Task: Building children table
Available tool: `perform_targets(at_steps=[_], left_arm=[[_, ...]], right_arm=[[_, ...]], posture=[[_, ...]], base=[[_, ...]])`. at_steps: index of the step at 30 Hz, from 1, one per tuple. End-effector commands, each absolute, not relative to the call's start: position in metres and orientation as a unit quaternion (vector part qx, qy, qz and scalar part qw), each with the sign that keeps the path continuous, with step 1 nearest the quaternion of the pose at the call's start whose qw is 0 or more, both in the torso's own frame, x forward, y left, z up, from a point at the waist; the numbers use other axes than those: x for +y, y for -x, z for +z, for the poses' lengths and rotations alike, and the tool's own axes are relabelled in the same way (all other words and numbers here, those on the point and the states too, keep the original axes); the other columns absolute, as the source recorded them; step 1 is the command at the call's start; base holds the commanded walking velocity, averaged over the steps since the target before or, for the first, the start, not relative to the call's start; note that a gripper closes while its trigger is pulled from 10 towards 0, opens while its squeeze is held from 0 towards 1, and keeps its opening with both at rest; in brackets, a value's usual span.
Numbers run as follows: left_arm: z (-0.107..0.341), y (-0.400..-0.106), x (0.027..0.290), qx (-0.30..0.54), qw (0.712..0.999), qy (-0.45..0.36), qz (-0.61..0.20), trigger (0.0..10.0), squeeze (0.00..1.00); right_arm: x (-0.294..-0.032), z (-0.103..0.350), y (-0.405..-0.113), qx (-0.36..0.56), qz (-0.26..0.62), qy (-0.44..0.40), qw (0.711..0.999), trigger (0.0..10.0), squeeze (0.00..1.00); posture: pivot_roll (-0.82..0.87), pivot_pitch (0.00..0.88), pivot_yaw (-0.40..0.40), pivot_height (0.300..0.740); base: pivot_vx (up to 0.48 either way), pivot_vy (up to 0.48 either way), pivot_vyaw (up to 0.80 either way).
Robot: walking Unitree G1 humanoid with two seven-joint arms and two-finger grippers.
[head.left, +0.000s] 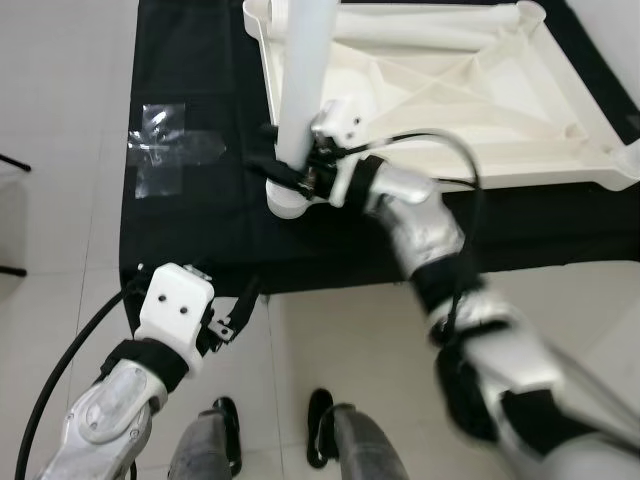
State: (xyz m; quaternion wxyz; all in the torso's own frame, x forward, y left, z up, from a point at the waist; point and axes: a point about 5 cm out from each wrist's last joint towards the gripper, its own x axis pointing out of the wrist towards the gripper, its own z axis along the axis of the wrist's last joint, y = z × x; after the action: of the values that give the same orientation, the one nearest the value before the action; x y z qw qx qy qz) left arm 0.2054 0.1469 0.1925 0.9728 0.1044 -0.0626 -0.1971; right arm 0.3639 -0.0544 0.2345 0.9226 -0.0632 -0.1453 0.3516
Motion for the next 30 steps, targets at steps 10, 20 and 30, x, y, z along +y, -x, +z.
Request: perform_targets(at_steps=[10,20,30], left_arm=[[0.191,-0.209,0.145,-0.062,0.97,-0.109,-0.208,10.0,0.0],[0.19,-0.211,0.142,-0.061,0.969,-0.108,-0.214,10.0,0.0],[0.19,-0.212,0.138,-0.068,0.97,-0.104,-0.21,10.0,0.0]], right_arm=[[-0.04,0.173,-0.348,-0.014,0.328,0.073,0.942,0.0,0.0],[-0.044,0.212,-0.348,-0.089,0.382,0.038,0.919,10.0,1.0],[-0.056,0.249,-0.353,-0.133,0.599,0.118,0.781,10.0,0.0]], posture=[[0.16,0.341,-0.137,0.74],[0.14,0.338,-0.127,0.74],[0.17,0.328,-0.156,0.74]], base=[[0.0,0.0,0.0],[0.0,0.0,0.0],[0.0,0.0,0.0]])
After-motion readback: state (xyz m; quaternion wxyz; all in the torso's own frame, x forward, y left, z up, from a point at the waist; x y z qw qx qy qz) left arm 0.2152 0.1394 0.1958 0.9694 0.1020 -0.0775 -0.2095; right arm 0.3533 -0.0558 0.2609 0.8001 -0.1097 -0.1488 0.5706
